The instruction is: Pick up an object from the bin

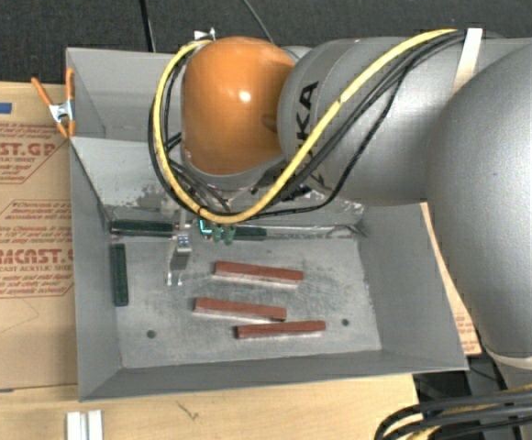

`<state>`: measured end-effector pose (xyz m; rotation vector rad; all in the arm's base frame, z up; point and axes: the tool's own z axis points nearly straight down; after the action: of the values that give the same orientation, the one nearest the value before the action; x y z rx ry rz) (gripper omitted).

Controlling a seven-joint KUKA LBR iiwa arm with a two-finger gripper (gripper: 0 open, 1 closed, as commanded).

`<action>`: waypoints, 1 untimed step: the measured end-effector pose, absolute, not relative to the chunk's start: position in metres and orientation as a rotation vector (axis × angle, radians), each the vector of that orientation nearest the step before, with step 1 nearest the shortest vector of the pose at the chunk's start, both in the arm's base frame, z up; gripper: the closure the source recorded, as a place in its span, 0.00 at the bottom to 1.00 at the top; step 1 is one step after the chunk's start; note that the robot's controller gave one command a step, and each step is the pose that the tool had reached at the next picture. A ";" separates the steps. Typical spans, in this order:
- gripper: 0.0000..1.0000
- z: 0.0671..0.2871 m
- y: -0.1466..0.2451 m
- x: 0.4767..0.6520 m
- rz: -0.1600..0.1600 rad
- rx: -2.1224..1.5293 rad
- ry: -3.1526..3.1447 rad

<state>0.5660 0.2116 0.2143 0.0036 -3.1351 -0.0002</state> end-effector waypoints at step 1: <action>0.00 0.219 0.210 0.568 -0.002 0.001 -3.143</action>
Offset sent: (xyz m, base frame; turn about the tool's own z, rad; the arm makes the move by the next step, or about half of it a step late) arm -0.0236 -0.0535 -0.1386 0.3614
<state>0.5679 0.2105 0.2189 0.0010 -3.1426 -0.0020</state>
